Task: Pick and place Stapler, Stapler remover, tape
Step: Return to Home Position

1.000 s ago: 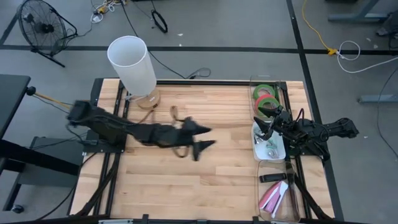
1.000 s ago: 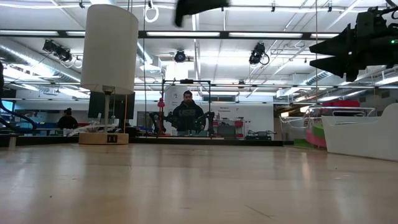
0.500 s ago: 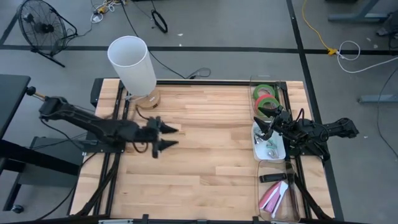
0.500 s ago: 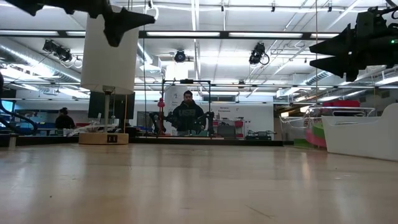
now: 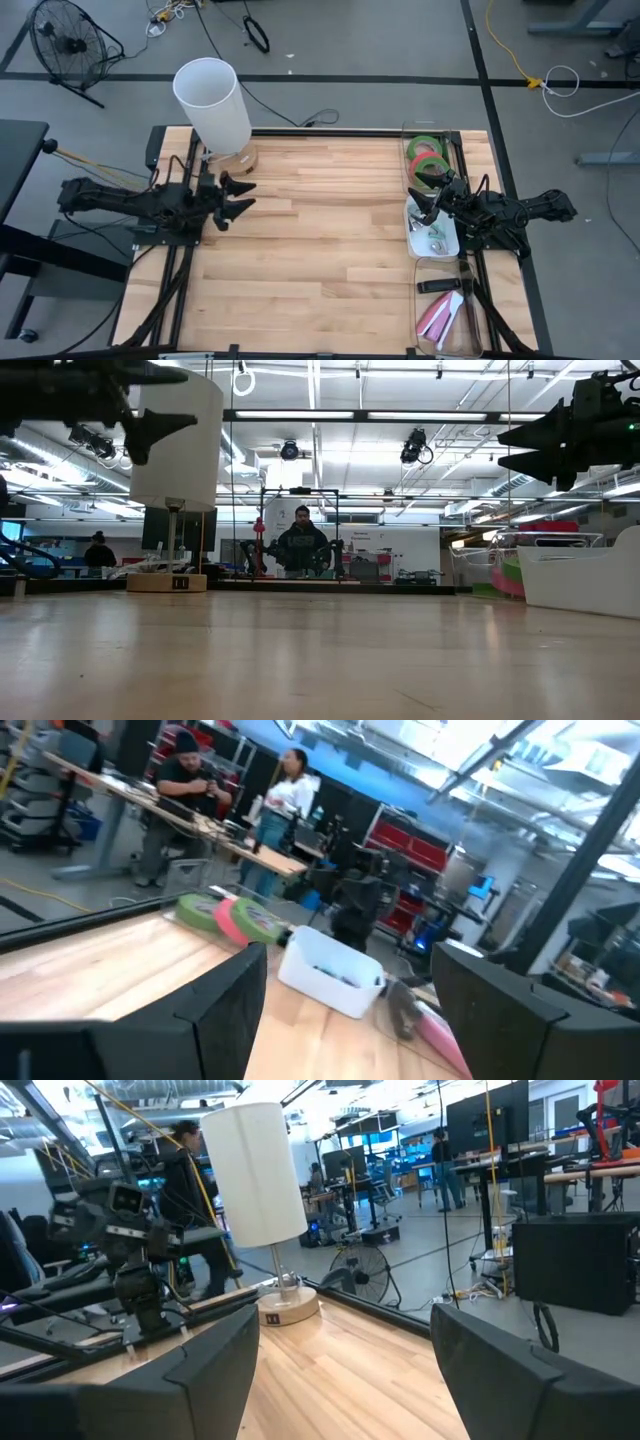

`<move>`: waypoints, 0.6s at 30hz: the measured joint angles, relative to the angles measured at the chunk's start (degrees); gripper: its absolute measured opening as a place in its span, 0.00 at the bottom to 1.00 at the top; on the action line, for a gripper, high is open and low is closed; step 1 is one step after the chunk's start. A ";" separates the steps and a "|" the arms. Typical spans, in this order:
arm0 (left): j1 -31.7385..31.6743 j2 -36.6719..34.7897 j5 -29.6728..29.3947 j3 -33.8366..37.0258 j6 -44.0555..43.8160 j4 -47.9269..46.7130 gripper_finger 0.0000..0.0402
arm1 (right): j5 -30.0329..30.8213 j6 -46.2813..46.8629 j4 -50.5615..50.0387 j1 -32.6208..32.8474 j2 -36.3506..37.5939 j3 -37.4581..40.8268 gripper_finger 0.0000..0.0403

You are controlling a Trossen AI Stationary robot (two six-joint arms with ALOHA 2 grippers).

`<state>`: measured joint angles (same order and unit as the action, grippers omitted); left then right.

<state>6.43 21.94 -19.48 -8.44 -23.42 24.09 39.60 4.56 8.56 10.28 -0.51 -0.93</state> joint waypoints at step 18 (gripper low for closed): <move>-2.25 -21.59 -1.27 7.86 0.04 -9.31 0.70 | 2.97 -6.50 4.08 -0.32 0.00 0.02 0.72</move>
<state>4.18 0.35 -20.75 -0.58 -23.38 14.78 42.57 -1.93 12.64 9.96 -0.51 -0.91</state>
